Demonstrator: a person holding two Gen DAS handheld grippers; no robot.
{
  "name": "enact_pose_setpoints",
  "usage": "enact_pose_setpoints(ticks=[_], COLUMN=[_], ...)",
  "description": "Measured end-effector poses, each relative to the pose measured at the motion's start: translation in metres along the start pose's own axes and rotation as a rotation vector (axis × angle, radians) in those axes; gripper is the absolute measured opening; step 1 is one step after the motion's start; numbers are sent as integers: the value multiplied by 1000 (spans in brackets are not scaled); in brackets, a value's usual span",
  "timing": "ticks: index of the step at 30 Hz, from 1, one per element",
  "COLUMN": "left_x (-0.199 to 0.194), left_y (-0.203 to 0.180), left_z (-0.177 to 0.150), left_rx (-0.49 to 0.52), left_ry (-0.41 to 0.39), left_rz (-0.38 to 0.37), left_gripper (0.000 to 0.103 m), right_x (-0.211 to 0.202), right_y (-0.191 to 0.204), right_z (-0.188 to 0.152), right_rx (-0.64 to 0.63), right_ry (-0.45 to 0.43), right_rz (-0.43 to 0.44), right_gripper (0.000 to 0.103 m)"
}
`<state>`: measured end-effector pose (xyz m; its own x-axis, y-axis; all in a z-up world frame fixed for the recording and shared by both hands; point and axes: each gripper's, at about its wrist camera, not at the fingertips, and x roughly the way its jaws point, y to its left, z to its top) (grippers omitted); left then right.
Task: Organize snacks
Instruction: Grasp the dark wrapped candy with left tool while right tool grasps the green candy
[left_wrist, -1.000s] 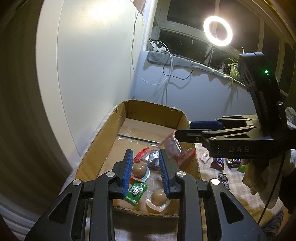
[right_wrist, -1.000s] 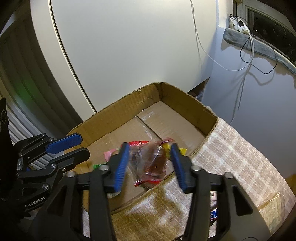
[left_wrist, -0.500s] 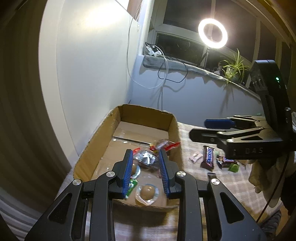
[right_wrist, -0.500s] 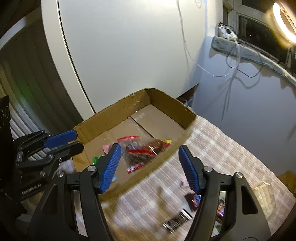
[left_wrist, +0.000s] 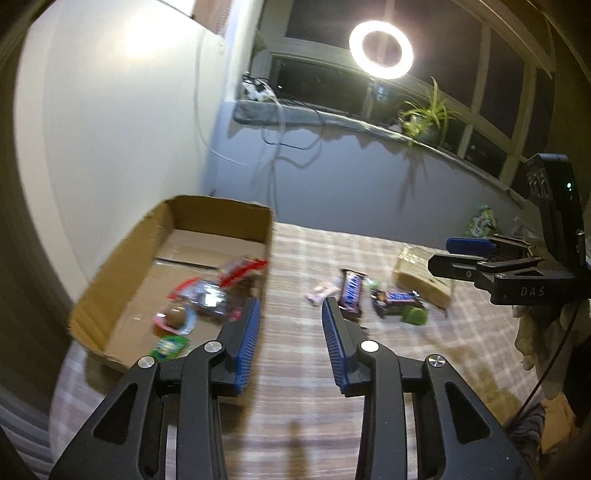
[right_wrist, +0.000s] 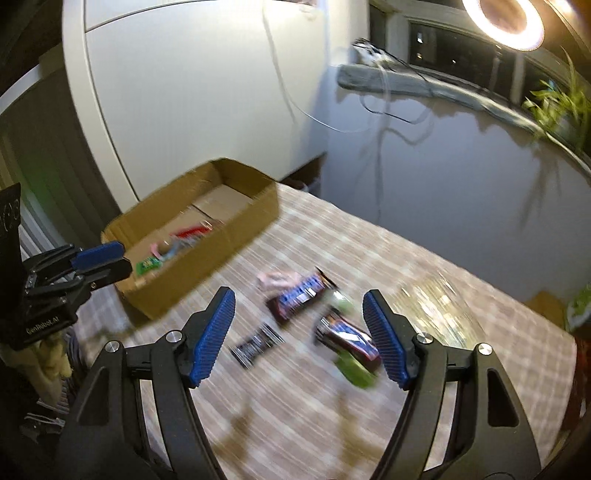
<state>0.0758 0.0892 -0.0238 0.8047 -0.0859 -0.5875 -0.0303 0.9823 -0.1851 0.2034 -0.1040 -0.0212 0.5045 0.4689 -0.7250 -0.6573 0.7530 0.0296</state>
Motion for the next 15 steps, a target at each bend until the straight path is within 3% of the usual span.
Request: enact_pose_setpoints(ticks=[15], left_x=[47], left_y=[-48], left_z=[-17], left_rx=[16], left_ry=[130], left_rz=[-85], left_gripper=[33], right_x=[20], right_y=[-45], right_z=[-54], right_rx=[39], right_ry=[101], right_rz=[1], right_gripper=[74])
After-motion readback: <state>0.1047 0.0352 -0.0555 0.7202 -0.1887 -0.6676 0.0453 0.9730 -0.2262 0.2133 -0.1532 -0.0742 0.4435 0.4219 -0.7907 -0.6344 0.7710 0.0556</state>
